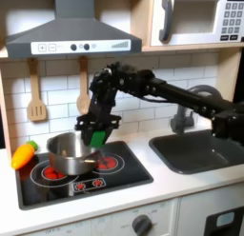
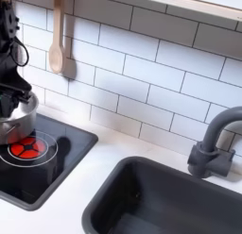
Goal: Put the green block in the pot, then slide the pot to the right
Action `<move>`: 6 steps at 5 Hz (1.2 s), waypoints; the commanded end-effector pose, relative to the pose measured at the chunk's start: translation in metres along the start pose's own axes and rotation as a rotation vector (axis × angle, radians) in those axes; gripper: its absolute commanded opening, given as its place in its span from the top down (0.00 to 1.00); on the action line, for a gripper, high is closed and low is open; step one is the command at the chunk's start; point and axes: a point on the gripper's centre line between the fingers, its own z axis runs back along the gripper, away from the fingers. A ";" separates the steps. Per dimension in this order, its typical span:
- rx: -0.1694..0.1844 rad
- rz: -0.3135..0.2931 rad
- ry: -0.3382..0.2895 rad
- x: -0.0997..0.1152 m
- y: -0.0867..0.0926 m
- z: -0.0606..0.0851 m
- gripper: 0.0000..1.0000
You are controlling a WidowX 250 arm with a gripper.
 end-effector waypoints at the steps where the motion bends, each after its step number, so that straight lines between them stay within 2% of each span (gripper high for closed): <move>1: 0.007 -0.005 -0.016 0.015 0.003 -0.013 1.00; 5: -0.001 0.024 -0.016 0.033 0.006 -0.034 1.00; 6: 0.004 0.004 0.005 0.033 0.006 -0.033 0.00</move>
